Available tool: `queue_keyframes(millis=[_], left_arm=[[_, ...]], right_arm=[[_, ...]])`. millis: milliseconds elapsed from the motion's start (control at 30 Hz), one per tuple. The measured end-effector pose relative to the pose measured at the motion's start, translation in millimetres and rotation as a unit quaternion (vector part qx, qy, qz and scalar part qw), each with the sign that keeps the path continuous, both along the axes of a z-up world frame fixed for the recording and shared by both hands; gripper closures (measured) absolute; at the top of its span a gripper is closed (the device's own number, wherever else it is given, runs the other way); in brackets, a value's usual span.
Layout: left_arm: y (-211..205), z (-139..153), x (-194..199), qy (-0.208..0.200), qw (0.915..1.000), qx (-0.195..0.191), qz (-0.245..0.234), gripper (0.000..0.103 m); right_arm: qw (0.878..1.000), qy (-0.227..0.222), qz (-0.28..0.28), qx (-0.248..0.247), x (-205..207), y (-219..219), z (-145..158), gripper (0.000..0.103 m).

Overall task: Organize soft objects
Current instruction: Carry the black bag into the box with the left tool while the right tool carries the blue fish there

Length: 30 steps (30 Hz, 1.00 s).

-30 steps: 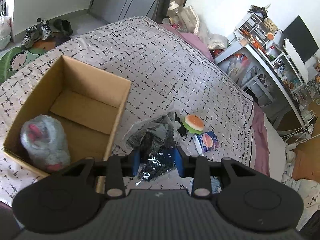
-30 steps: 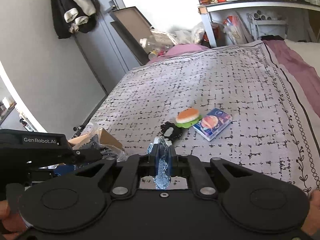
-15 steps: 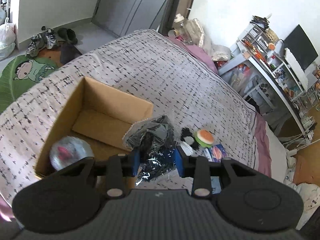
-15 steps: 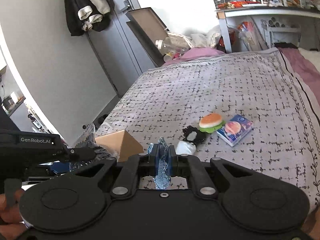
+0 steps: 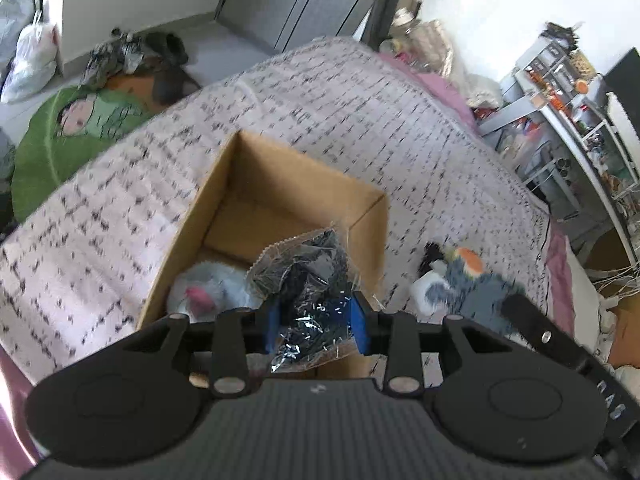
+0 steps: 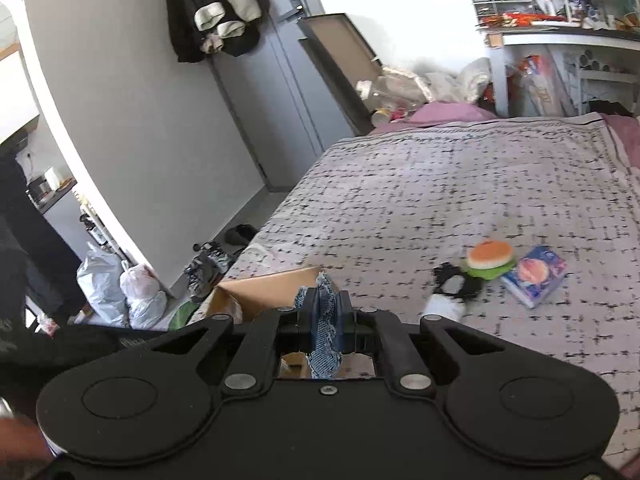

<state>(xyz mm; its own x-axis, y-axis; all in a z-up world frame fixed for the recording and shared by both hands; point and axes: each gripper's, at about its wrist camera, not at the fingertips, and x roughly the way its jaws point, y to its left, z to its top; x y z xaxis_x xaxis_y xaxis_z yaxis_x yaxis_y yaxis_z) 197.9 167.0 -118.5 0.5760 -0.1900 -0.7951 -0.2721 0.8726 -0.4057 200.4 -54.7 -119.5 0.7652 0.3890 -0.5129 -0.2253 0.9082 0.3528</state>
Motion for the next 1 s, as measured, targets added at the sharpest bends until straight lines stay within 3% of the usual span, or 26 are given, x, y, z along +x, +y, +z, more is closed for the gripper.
queue_keyframes(millis=[200,767,900,1000], left_arm=[[7.4,-14.8,1.0,0.032,0.9995,-0.004,0.002,0.062],[49.7,4.3,-9.4,0.006,0.9993,-0.009,0.036,0.061],[53.6,2.1,-11.1,0.008,0.9991,-0.012,0.041,0.061],[53.6,2.5,-12.0,0.008,0.9991,-0.010,0.039,0.061]], right_arm=[[1.000,0.012,0.011,0.004,3.6,18.5,-3.4,0.094],[0.997,0.071,0.026,0.010,17.8,50.9,-31.8,0.094],[0.994,0.101,0.045,-0.017,16.7,62.2,-44.7,0.085],[0.991,0.118,0.056,-0.010,13.9,63.7,-50.5,0.078]])
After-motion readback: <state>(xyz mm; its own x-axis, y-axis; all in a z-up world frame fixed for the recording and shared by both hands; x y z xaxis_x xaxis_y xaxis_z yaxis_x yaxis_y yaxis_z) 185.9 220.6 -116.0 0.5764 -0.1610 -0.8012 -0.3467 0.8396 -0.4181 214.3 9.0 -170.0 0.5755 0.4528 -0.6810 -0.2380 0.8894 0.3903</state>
